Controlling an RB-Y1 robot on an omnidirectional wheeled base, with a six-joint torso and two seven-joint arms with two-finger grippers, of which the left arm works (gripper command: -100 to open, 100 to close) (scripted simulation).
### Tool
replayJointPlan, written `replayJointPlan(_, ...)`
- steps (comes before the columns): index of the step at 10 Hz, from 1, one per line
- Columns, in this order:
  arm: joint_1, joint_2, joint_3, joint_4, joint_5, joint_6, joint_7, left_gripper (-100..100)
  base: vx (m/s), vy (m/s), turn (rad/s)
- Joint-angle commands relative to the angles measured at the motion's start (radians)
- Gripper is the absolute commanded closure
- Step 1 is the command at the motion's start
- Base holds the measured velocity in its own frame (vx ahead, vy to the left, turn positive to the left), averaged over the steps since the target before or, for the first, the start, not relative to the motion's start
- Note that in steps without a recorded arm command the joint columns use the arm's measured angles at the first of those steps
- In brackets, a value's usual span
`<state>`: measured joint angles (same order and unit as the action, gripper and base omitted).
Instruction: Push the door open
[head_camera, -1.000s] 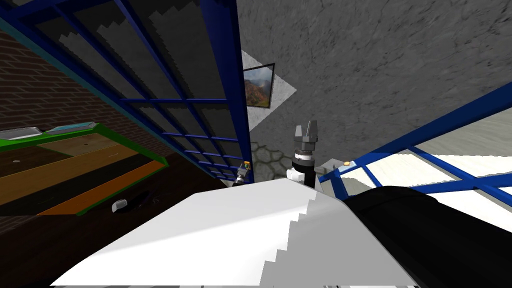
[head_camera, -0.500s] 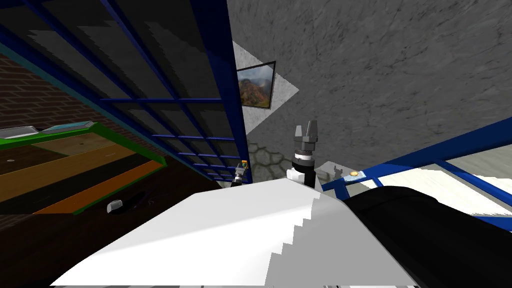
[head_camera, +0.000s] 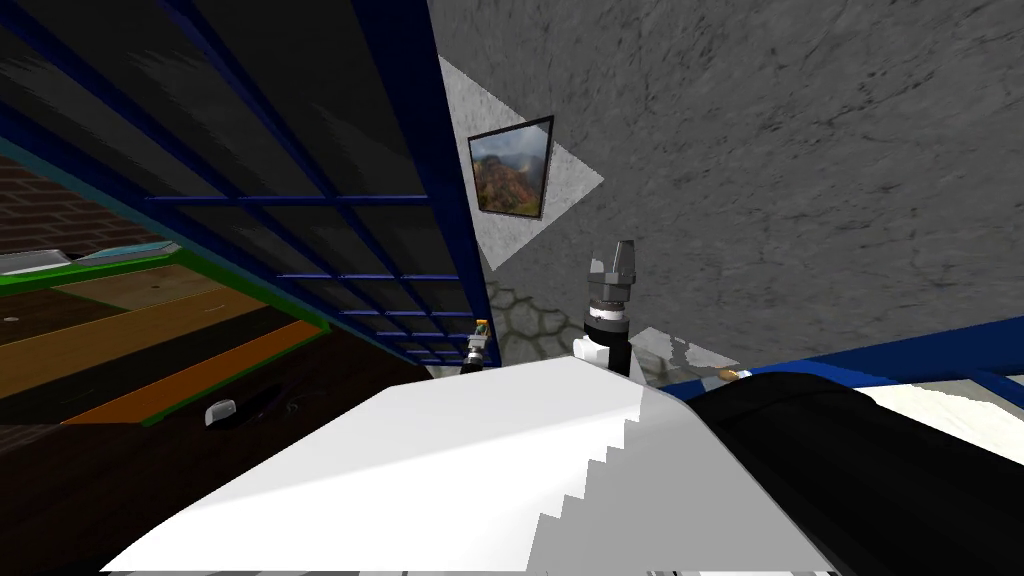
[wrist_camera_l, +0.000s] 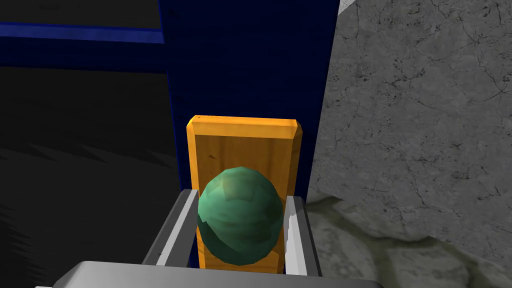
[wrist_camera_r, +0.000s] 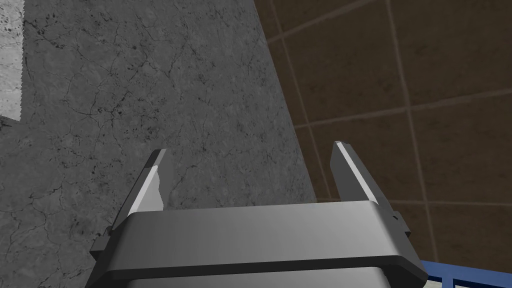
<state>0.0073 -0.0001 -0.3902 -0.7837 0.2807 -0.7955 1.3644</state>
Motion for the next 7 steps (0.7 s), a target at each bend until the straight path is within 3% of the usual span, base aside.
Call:
replayJointPlan(1,-0.004,-0.001,0.019,-0.01,0.01,-0.006,-0.001,100,0.149,-0.126,0.037)
replayJointPlan(2,0.011,0.001,0.009,-0.021,0.005,0.008,-0.004,100,0.066,-0.049,0.017)
replayJointPlan(3,0.008,0.02,0.029,-0.025,0.015,0.005,-0.013,100,0.123,-0.077,0.025)
replayJointPlan(7,0.005,0.035,0.072,-0.019,0.035,-0.004,-0.03,100,0.187,-0.115,0.062)
